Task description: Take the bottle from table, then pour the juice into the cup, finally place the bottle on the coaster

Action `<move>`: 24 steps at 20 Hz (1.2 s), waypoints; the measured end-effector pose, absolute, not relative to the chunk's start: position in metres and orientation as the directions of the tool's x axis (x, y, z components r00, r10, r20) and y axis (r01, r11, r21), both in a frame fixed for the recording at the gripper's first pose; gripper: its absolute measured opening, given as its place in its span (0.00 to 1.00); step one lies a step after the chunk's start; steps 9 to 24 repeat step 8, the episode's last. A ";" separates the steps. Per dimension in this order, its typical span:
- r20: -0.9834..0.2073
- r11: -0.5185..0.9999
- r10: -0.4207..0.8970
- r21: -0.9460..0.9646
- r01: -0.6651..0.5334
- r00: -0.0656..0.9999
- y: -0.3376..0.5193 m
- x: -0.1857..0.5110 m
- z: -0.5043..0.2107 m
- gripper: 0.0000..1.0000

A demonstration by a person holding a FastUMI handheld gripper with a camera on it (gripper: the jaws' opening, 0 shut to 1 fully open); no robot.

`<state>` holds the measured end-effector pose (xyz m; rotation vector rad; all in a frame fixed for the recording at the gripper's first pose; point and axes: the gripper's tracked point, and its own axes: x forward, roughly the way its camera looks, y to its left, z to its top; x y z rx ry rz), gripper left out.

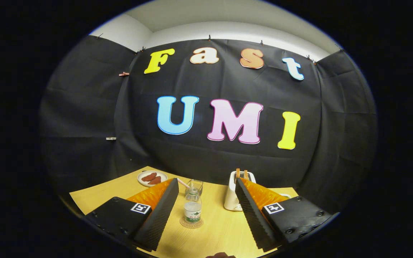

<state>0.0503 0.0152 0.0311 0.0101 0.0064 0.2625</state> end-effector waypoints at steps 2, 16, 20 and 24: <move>-0.012 0.974 0.225 0.009 -0.225 0.974 0.004 0.030 0.032 0.98; -0.028 0.982 0.190 0.008 -0.190 0.981 0.004 0.000 0.035 0.98; -0.028 0.982 0.190 0.008 -0.190 0.981 0.004 0.000 0.035 0.98; -0.028 0.982 0.190 0.008 -0.190 0.981 0.004 0.000 0.035 0.98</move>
